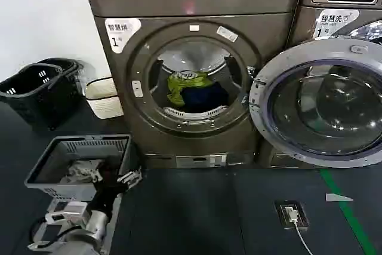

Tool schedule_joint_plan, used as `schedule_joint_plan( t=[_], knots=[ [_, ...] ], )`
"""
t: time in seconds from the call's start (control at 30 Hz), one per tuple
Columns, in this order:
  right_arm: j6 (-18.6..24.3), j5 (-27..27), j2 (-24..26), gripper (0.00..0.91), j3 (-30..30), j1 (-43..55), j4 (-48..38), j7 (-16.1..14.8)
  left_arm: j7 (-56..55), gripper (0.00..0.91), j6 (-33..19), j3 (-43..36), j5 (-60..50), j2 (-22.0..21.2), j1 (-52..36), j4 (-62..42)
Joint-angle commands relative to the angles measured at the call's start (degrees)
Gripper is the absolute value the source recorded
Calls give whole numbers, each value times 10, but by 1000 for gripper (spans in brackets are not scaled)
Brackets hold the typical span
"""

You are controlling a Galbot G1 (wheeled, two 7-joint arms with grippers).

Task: Grasp the clothes from the dryer.

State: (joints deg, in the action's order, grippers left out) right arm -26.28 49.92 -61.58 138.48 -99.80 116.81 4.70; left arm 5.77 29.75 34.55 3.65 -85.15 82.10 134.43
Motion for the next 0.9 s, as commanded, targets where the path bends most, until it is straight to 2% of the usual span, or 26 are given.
schedule_joint_plan(
  t=[0.03, 0.17, 0.9],
  knots=[
    [6, 10, -2, 907, 0, -1, 0, 2, 1, 907, 0, -1, -1, 1, -1, 2],
    [13, 15, -6, 907, -7, 1, 6, -9, 4, 907, 1, -4, -1, 0, -2, 0],
    [14, 15, -10, 907, -10, 13, 8, -8, 10, 907, 1, 3, -1, -5, -2, 14]
  ],
)
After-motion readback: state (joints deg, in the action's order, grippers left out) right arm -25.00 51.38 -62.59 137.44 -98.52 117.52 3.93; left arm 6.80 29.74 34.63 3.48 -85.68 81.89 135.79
